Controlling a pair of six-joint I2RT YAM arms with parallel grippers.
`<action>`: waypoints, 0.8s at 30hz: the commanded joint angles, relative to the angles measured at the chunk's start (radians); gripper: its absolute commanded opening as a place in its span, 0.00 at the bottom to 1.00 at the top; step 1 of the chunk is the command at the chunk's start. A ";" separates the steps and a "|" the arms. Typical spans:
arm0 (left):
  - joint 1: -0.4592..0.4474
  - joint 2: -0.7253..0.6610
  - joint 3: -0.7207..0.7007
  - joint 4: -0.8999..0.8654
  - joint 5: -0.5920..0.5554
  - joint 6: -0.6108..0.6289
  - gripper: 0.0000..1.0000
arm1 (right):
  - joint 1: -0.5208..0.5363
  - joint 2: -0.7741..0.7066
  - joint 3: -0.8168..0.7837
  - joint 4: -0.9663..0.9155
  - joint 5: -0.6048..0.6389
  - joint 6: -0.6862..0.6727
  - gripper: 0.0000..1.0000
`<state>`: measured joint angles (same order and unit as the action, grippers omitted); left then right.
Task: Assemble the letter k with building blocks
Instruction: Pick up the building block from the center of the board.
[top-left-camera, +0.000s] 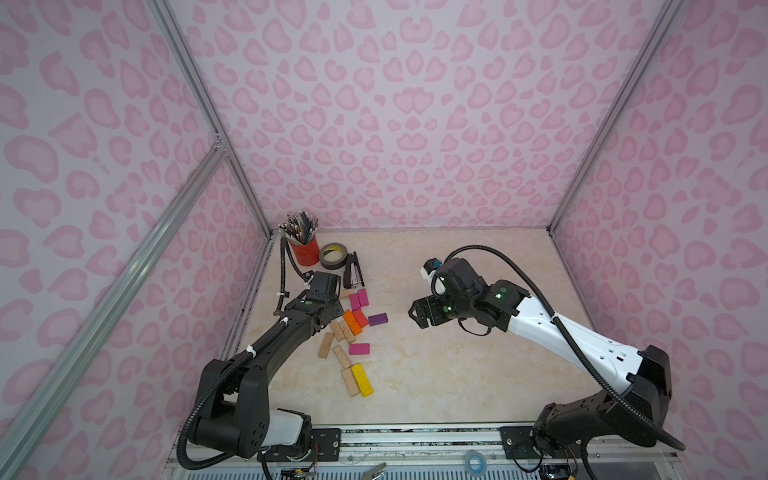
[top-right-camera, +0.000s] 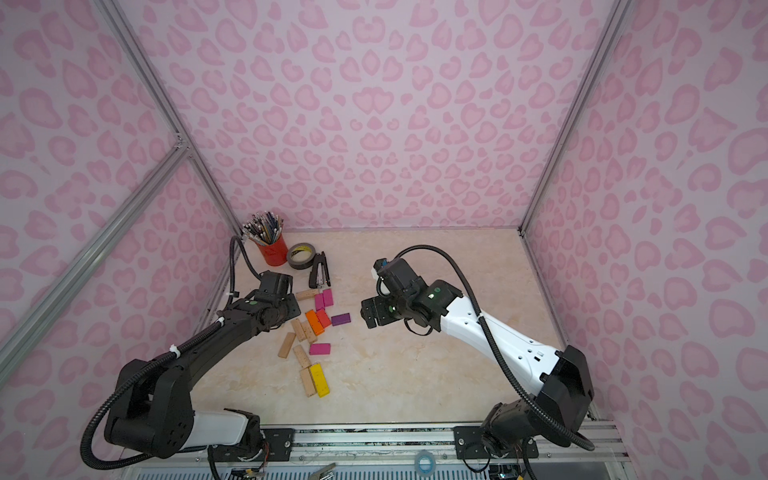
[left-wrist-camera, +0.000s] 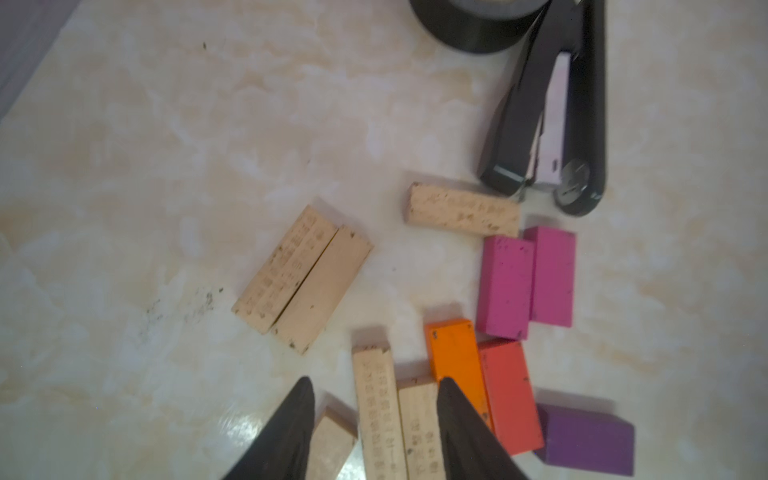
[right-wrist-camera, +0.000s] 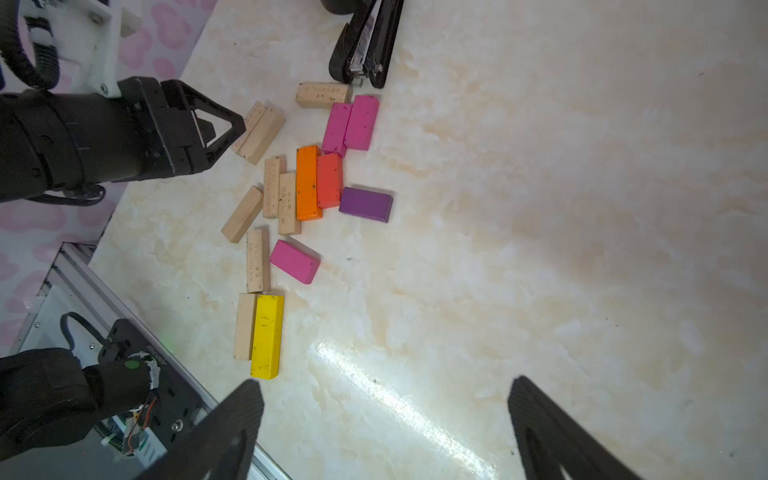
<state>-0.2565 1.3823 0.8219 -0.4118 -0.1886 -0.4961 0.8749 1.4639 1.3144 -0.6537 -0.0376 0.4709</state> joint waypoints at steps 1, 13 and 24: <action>0.026 -0.003 -0.056 -0.051 0.013 -0.022 0.50 | 0.022 0.023 -0.001 -0.016 0.030 0.032 0.93; 0.065 0.007 -0.135 -0.027 0.115 0.029 0.57 | 0.024 0.005 -0.030 0.011 0.073 0.045 0.93; 0.034 0.066 -0.140 -0.029 0.110 0.038 0.57 | 0.025 0.001 -0.041 0.028 0.072 0.070 0.92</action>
<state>-0.2176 1.4406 0.6830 -0.4400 -0.0601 -0.4683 0.8982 1.4670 1.2812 -0.6422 0.0257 0.5304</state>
